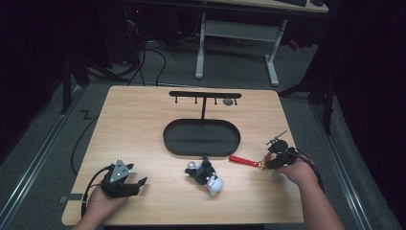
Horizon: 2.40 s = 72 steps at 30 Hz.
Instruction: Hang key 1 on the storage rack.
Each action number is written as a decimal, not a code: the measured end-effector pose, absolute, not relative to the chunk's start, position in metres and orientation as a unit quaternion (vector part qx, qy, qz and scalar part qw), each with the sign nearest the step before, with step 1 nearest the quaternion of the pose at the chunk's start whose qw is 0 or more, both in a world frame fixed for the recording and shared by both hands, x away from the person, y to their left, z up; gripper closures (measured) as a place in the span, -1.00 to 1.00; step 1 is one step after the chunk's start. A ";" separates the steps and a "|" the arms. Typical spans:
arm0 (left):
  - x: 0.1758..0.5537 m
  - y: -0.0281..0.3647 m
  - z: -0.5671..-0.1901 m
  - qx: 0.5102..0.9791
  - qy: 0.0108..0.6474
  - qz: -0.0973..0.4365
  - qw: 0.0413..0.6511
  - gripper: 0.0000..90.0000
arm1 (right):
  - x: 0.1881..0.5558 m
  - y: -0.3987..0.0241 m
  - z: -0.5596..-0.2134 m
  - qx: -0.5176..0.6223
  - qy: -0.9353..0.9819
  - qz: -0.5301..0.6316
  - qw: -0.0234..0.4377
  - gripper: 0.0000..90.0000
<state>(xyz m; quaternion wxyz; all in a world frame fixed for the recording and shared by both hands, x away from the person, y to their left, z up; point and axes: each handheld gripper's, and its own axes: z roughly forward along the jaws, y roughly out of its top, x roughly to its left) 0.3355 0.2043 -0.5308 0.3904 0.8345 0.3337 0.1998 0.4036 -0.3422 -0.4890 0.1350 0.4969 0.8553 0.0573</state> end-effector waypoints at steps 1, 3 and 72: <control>0.335 0.205 -0.531 0.835 0.334 0.199 0.390 -0.41 | 0.404 -0.342 -0.490 0.499 0.855 0.056 0.131 0.00; 0.335 0.205 -0.531 0.835 0.335 0.199 0.390 -0.41 | 0.402 -0.343 -0.490 0.501 0.854 0.062 0.127 0.03; 0.332 0.204 -0.529 0.837 0.328 0.197 0.392 -0.39 | 0.397 -0.327 -0.455 0.528 0.842 0.050 0.099 0.49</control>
